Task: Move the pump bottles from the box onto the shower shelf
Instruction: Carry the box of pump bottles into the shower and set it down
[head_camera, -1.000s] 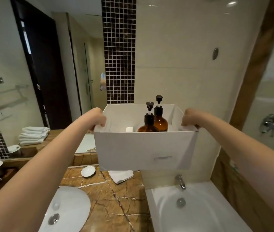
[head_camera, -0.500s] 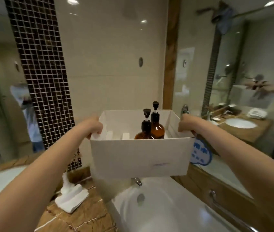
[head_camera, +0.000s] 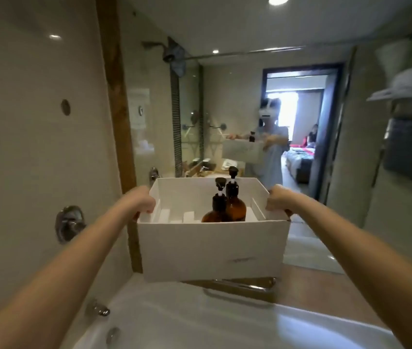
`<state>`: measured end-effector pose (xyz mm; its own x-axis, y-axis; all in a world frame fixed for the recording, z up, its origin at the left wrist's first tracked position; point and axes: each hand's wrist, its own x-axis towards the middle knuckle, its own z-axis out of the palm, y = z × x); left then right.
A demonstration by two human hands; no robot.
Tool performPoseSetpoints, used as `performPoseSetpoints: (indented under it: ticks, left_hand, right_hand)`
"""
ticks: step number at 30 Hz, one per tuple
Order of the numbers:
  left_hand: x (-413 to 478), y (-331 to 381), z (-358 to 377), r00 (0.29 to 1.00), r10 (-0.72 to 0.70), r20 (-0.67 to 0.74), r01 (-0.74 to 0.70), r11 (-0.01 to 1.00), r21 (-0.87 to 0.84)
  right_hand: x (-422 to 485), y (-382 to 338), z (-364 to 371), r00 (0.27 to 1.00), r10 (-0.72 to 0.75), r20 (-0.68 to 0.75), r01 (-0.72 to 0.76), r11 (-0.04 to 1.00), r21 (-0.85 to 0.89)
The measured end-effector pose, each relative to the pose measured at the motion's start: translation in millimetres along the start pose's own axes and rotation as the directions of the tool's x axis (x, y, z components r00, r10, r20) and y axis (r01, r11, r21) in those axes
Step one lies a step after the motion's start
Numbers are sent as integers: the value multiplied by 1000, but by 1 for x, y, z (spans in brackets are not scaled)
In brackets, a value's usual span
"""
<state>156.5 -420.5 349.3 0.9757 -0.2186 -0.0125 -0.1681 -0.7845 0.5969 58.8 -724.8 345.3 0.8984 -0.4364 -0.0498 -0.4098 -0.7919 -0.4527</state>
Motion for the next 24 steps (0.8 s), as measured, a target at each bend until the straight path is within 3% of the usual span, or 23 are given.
performPoseSetpoints:
  ticks: [4,10,17,24]
  left_hand:
    - [-3,61,43,986,124,112,-132,989,66]
    - [-32,156,110,912,340,228,-345,938,-21]
    - [-116,259,192,778,527,342,-531,843,-88]
    - [-237,347,262,568,655,499,-659,725,-200]
  right_hand:
    - [-41,69,-37,982,159,-103,-158,987,20]
    - [-120,165,-85,906,381,-183,-366,924,114]
    - [-248,269,-127,744,603,-287,-592,795,134]
    - [-409,342,-162,552,755,-355,-748,636,190]
